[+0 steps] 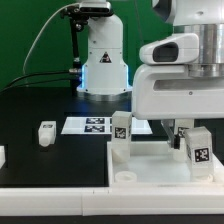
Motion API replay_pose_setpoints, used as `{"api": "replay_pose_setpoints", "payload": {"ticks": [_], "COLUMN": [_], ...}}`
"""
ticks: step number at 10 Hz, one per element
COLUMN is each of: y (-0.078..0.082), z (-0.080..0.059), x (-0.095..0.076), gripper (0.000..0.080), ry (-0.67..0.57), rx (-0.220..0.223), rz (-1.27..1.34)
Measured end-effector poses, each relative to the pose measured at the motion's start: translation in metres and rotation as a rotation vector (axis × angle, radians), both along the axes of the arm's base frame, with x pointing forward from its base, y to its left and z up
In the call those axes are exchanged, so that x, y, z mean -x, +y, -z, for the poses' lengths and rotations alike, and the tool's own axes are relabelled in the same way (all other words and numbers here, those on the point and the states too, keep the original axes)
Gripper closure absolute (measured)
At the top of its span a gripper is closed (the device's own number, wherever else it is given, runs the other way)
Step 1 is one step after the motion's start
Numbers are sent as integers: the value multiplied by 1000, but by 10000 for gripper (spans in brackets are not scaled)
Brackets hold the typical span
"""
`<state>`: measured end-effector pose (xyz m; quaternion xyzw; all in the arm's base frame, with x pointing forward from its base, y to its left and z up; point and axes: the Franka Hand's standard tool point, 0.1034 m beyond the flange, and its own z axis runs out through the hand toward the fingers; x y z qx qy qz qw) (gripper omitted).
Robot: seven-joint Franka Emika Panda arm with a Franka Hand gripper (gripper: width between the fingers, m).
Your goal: Assemble square table
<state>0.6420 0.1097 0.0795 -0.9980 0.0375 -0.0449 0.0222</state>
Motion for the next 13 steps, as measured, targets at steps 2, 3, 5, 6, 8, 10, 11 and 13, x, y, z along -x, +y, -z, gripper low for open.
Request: {"api": "replay_pose_setpoints", "payload": {"ticks": [2,3,5,6,8,10,11,13], "y": [-1,-1,0,-1,-2,-4,-5,-6], "z": [0,0,1,1,1,1,2,4], "x": [0,0,0,0,1,0,0,2], "gripper": [264,264,400,517,516,516,516,515], "ry": [0,0,5,8,14,-6,-7,1], "rx": [0,0,-13,-19,-32,-48,-67,-125], "rz": [6,12,141,207,364,726,908,1291]}}
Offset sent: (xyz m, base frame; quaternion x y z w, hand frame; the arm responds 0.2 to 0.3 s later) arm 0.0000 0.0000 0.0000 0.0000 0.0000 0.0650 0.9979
